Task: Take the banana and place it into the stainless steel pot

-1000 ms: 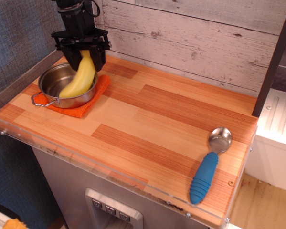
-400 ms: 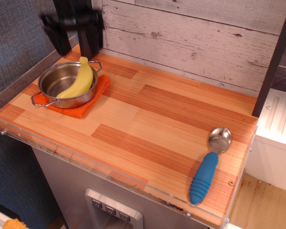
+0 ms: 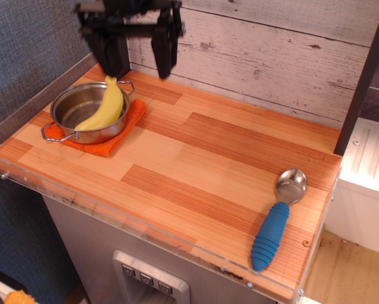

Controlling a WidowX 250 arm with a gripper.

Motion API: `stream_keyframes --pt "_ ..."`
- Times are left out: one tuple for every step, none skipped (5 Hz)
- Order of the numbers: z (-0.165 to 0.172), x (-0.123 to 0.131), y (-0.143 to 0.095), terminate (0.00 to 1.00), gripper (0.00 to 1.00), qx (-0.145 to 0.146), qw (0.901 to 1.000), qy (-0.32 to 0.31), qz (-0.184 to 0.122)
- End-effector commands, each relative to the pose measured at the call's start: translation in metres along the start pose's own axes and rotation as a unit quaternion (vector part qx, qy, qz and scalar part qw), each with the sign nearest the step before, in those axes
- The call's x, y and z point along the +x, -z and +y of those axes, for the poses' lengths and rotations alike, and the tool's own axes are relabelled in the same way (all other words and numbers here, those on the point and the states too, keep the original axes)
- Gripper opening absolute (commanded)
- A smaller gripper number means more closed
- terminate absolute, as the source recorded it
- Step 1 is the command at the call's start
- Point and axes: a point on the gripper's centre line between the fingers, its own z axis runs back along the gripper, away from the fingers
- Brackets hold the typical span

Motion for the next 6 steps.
stream_keyframes --pt "-0.01 -0.022 0.006 0.0 1.0 0.004 0.9949 0.101 0.006" --pt "-0.009 -0.023 0.011 0.0 1.0 0.017 0.9879 0.153 0.014" --pt "-0.006 -0.027 0.016 0.0 1.0 0.033 0.9846 0.171 0.014" --pt "-0.003 -0.031 0.018 0.0 1.0 0.053 0.983 0.175 0.016" --pt "-0.002 -0.034 0.017 0.0 1.0 0.074 0.9818 0.17 0.038" --pt "-0.002 -0.034 0.017 1.0 1.0 0.074 0.9818 0.17 0.038"
